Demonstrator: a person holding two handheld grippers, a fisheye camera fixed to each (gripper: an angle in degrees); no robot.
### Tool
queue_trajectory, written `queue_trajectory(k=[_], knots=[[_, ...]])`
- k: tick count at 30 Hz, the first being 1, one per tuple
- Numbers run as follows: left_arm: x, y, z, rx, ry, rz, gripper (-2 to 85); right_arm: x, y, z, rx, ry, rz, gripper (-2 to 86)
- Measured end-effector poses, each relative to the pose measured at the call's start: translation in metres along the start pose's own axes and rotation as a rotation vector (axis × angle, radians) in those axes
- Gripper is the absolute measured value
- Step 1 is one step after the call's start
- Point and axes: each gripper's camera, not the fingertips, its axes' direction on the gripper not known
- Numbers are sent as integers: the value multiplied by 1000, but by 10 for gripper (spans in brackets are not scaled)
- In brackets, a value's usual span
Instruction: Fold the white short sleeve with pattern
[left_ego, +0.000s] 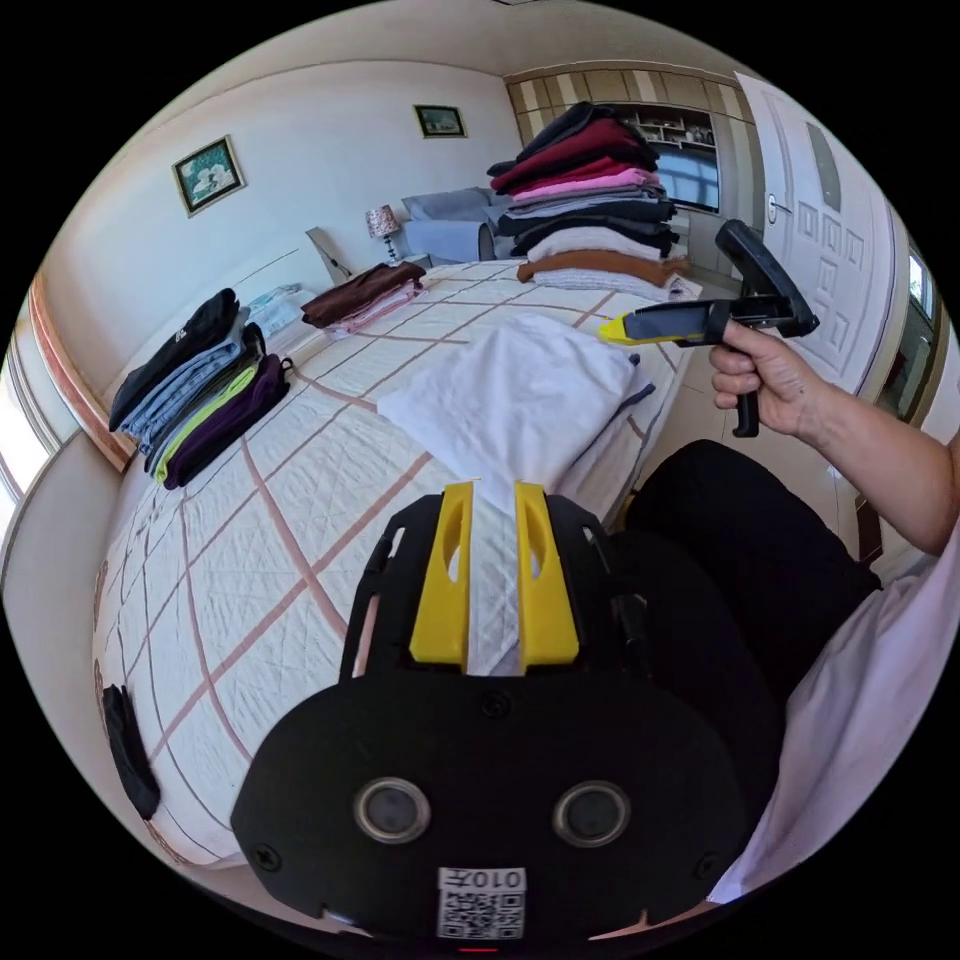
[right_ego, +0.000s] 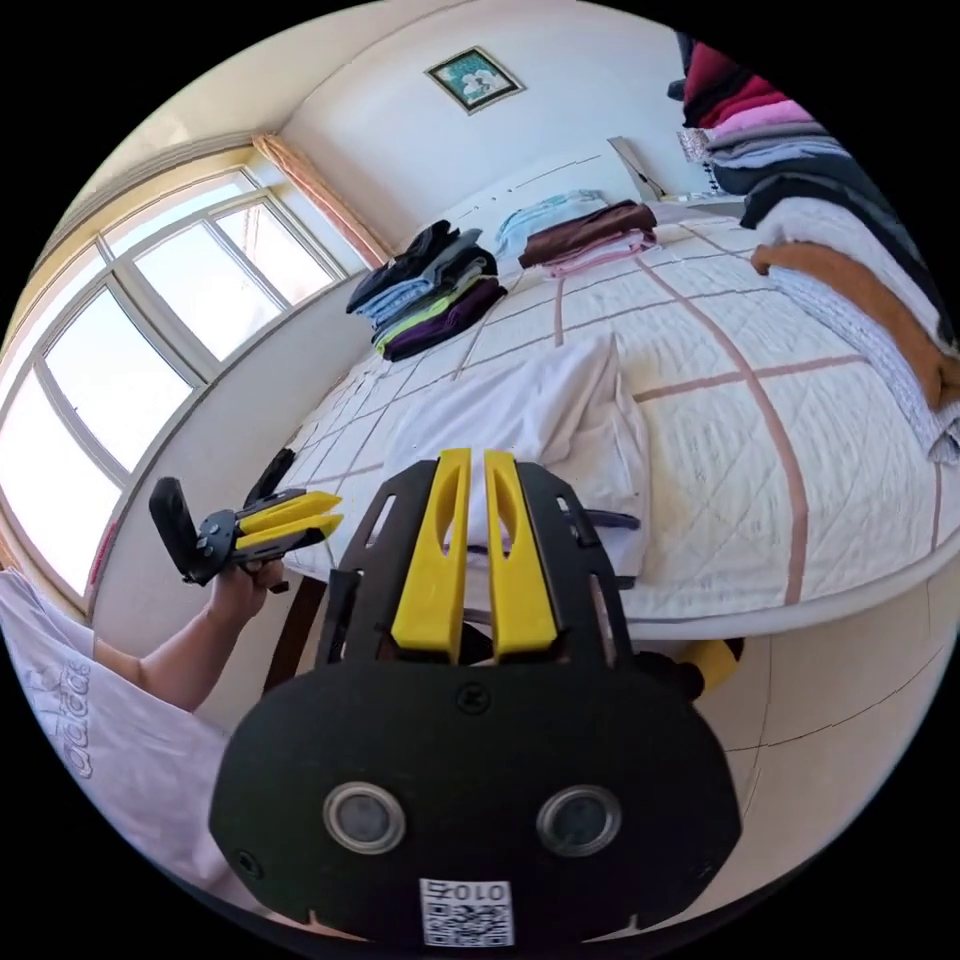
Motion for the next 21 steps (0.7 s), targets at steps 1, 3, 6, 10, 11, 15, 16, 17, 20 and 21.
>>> queue_trajectory(k=[1, 3, 6, 10, 11, 15, 16, 17, 20, 21], knots=[[-18, -4, 11, -52, 53, -29, 95, 3, 0, 14, -68, 36, 3, 39], [-40, -6, 21, -80, 120, -63, 103, 14, 1, 28, -159, 102, 20, 30], [-76, -3, 19, -49, 134, -165, 112, 38, 6, 17, -140, 22, 90, 28], [-151, 18, 38, -15, 468, -493, 119, 36, 11, -11, -103, -18, 62, 34], [-162, 23, 42, -1, 519, -542, 119, 33, 14, -23, -75, -39, 48, 35], [-214, 38, 59, 15, 661, -723, 114, 28, 28, -57, 3, -57, 48, 33], [-224, 37, 61, 16, 694, -735, 111, 29, 33, -66, 18, -55, 50, 32], [-228, 37, 63, 12, 716, -746, 110, 31, 38, -73, 22, -54, 54, 32], [-250, 39, 71, 0, 767, -804, 98, 45, 50, -82, 11, -86, 89, 38], [-260, 42, 72, 3, 771, -825, 91, 48, 52, -82, 2, -100, 98, 40]])
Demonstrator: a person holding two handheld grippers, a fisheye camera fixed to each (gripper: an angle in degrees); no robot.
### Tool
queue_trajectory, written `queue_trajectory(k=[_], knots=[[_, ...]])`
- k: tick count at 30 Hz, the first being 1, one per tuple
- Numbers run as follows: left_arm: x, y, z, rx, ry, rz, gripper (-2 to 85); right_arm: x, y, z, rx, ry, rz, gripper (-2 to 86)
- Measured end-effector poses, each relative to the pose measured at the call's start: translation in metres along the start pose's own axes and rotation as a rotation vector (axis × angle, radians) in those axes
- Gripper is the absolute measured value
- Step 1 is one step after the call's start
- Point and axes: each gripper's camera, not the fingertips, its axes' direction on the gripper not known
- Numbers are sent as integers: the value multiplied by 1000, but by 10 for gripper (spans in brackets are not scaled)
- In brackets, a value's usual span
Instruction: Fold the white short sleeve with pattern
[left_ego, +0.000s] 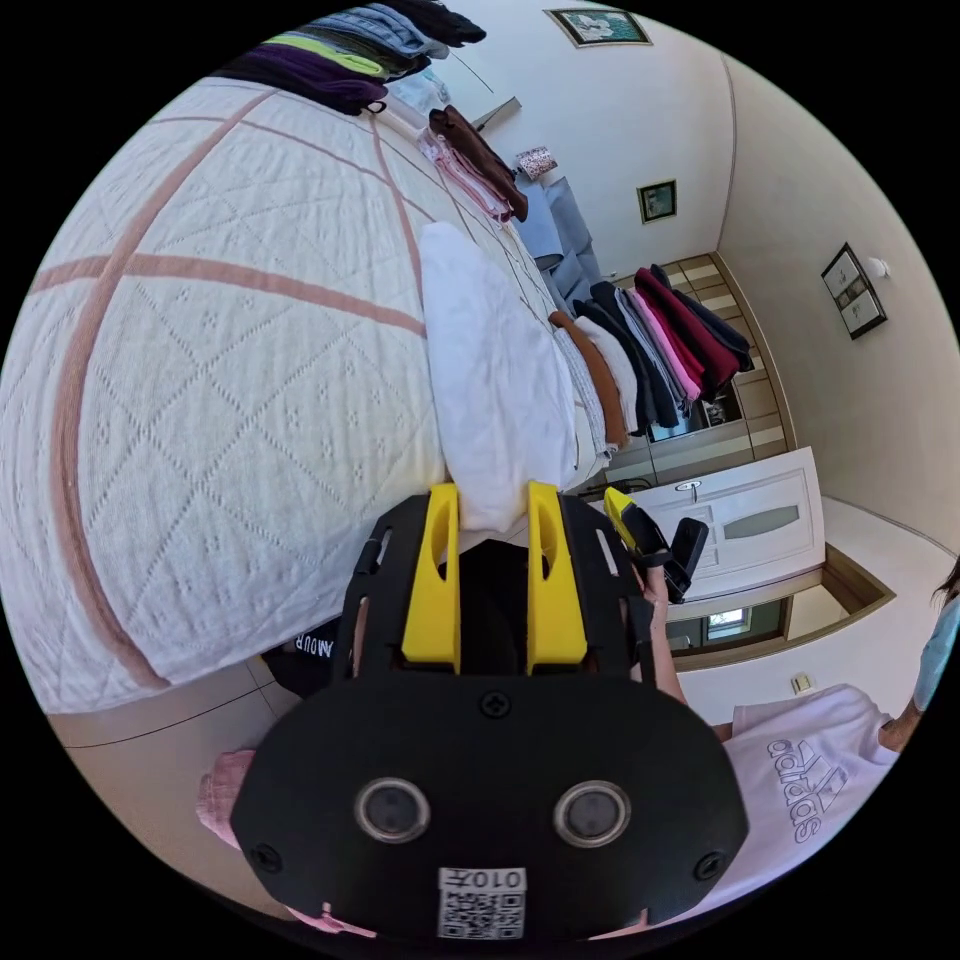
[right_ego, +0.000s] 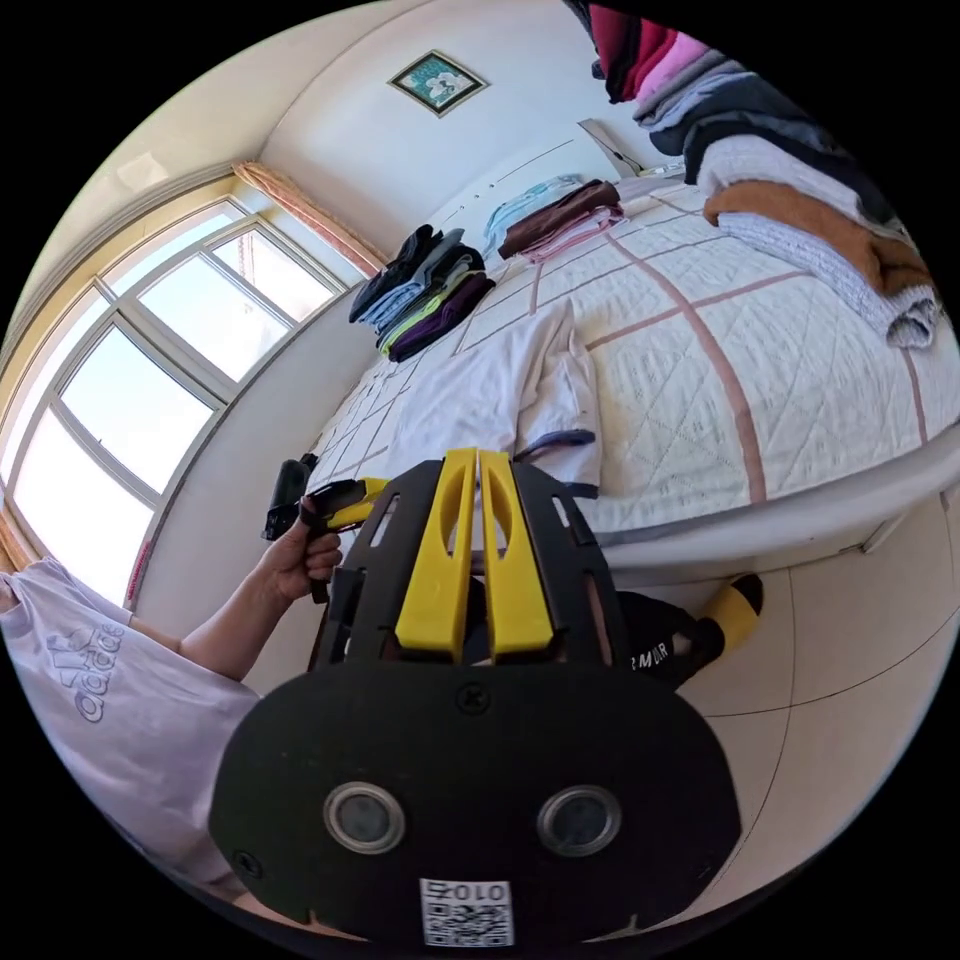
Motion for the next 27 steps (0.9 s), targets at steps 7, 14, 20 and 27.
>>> queue_trajectory(k=[7, 14, 20, 27], knots=[[0, -39, -60, 39, 188, -1, 64, 39, 9, 13, -116, -293, 189, 123], [25, -72, -107, 61, 238, 45, 62, 85, -11, 23, -53, -582, 364, 194], [22, -87, -132, 119, 316, -1, 63, 98, -6, 32, -22, -754, 481, 206], [33, -96, -146, 115, 332, 30, 64, 123, -1, 27, 118, -829, 586, 206]])
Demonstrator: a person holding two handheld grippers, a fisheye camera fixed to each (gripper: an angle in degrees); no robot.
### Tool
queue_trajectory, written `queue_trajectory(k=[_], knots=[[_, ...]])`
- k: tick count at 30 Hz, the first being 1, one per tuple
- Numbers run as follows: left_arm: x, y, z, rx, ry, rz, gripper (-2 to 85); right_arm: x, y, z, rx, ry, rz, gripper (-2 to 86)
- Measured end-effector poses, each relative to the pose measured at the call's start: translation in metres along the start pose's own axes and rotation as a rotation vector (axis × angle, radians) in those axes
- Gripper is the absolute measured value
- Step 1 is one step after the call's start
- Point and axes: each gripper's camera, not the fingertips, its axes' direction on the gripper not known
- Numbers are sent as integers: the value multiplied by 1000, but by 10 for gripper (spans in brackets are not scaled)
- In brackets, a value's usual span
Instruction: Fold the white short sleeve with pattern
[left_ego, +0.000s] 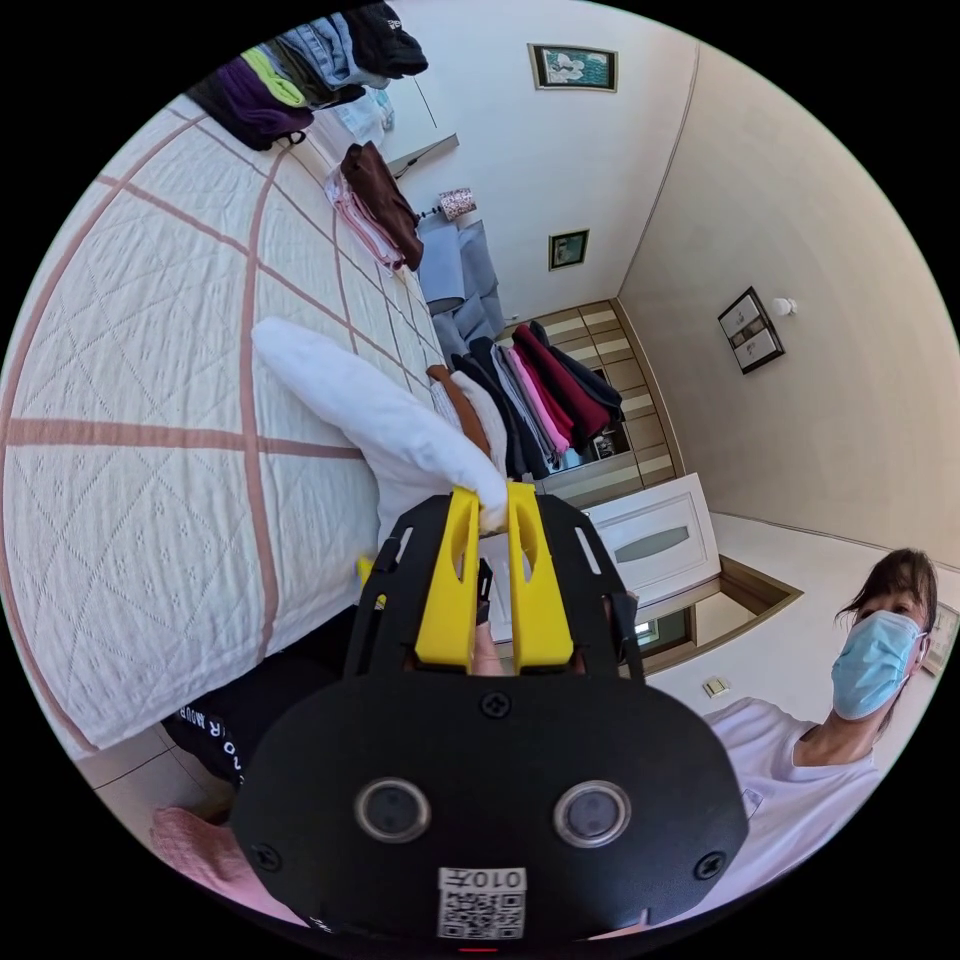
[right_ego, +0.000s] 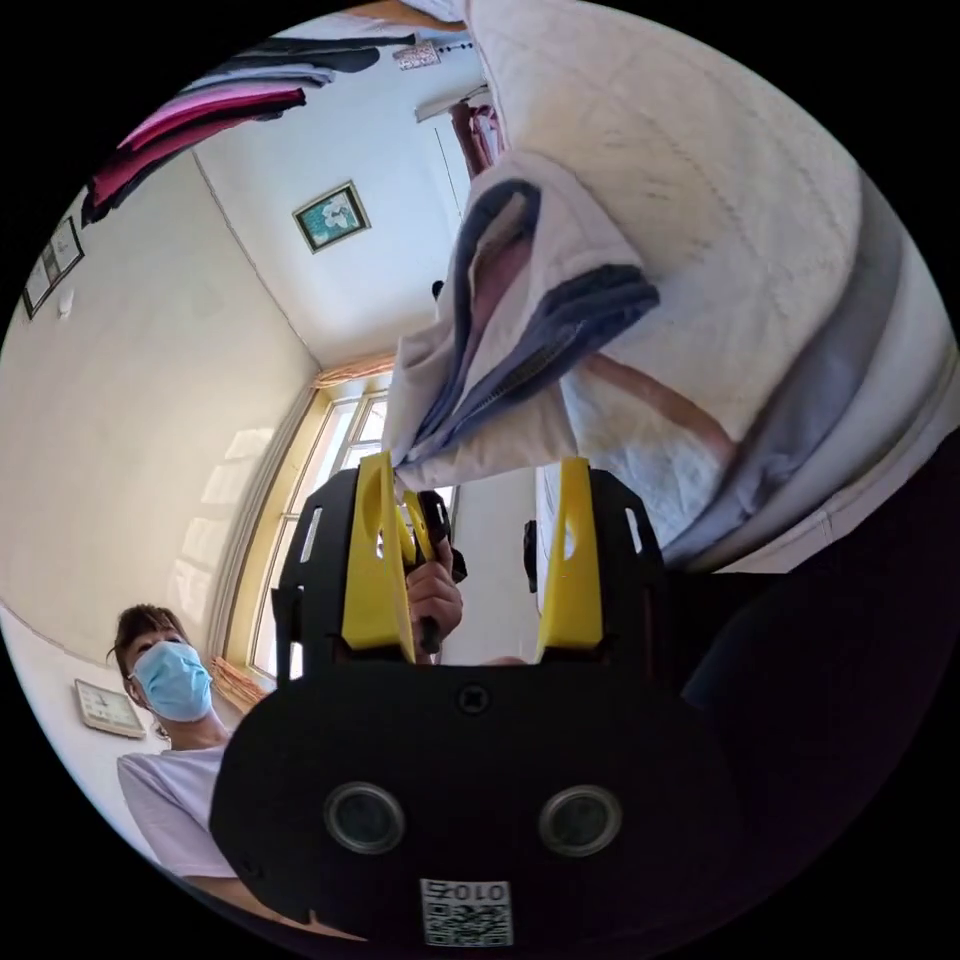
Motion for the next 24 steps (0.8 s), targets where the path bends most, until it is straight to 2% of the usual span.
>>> queue_trajectory(k=[2, 9, 14, 19, 24], knots=[[-1, 4, -5, 6, 1, -5, 65, 3, -12, -15, 69, -34, 12, 204], [-13, 26, -17, 41, 21, -39, 68, 8, -25, -16, 95, -86, -10, 175], [-20, 46, -13, 8, -16, 1, 78, 3, -33, -4, 43, 68, -16, 77], [-50, 83, 10, -167, -148, 37, 115, -10, -30, 2, -9, 213, -9, 69], [-95, 112, 33, -144, -118, -89, 116, -7, -28, 20, -59, 273, -13, 69]])
